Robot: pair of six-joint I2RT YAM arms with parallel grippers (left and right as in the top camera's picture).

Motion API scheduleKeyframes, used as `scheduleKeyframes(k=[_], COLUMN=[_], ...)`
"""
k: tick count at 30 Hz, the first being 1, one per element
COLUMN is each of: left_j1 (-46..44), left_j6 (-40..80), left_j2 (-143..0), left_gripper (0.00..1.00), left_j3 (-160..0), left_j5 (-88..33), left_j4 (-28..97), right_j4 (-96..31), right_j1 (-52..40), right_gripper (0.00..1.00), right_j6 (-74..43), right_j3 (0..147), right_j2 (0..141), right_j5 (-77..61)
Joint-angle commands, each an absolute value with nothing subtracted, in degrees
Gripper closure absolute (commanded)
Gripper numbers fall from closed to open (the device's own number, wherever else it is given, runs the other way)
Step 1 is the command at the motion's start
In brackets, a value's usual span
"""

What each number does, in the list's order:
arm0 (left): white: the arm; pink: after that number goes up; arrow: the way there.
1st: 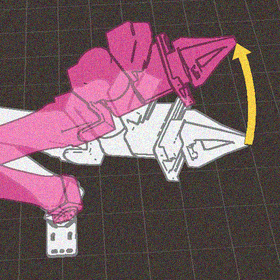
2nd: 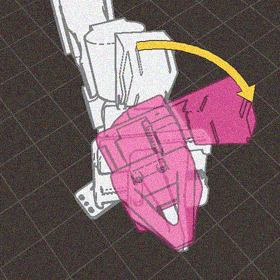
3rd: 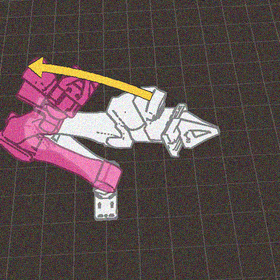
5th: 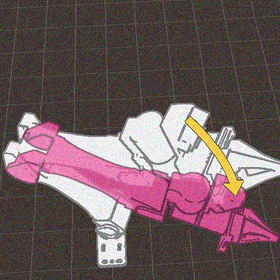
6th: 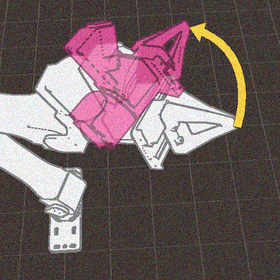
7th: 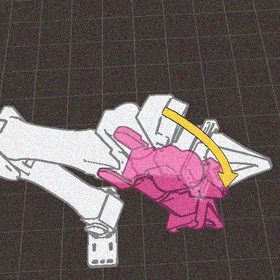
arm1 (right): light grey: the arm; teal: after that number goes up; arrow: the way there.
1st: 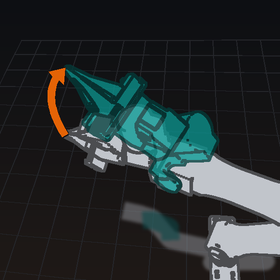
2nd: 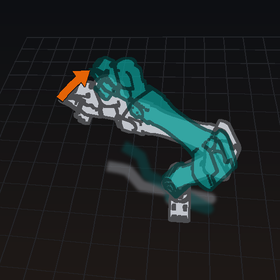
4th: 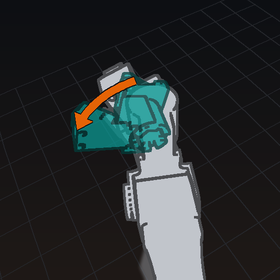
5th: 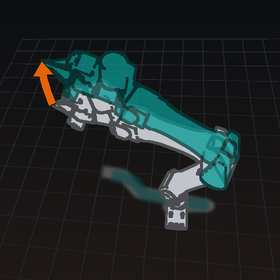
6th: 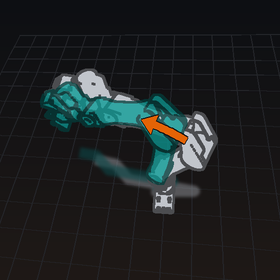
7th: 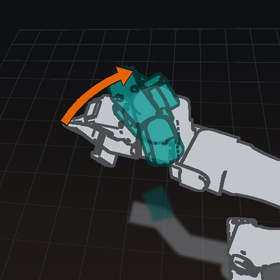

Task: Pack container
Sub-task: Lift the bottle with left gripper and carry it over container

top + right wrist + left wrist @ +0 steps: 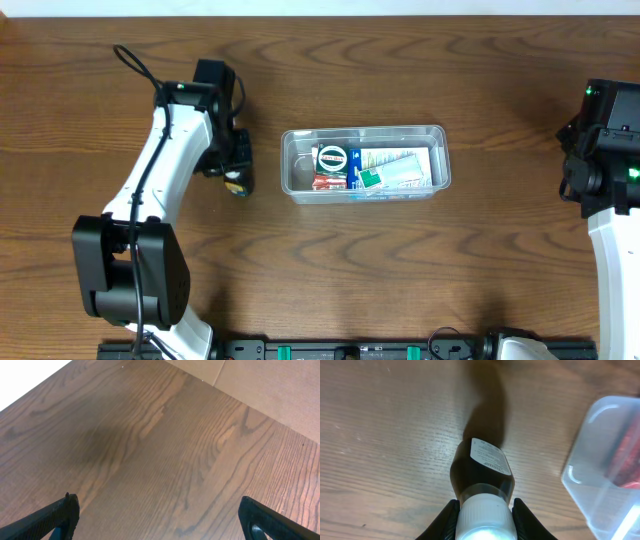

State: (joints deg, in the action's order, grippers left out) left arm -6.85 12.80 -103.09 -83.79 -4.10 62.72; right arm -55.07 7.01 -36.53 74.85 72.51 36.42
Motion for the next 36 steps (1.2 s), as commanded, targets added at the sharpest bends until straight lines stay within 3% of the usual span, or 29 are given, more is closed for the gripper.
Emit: scheduleKeyframes(k=[1,2,8,22,36], left_j1=[-7.05,-7.22,-10.41,-26.48,-28.34], left_j6=[8.82,7.55,0.71,-14.28,-18.44], left_j2=[-101.47,-101.08,-98.3,-92.82,-94.98], left_gripper=[0.81,0.85,0.85,0.84,0.84], left_j3=[-89.36,-90.48,-96.64,-97.32,-95.66], left_j5=[-4.08,-4.08,-4.08,-3.16,-3.2], left_j4=[64.05,64.55,67.51,67.51,65.47], right_j4=[-55.11,-55.11,-55.11,-55.09,-55.11], right_j1=[7.44,7.44,7.44,7.44,7.44], right_gripper=[0.01,0.01,0.01,0.01,0.01], right_j6=[-35.7,-35.7,-35.7,-35.7,-35.7], right_j3=[74.98,74.98,74.98,74.98,74.98], right_j2=[72.66,72.66,72.66,72.66,72.66], right_j5=[37.01,37.01,37.01,37.01,37.01])
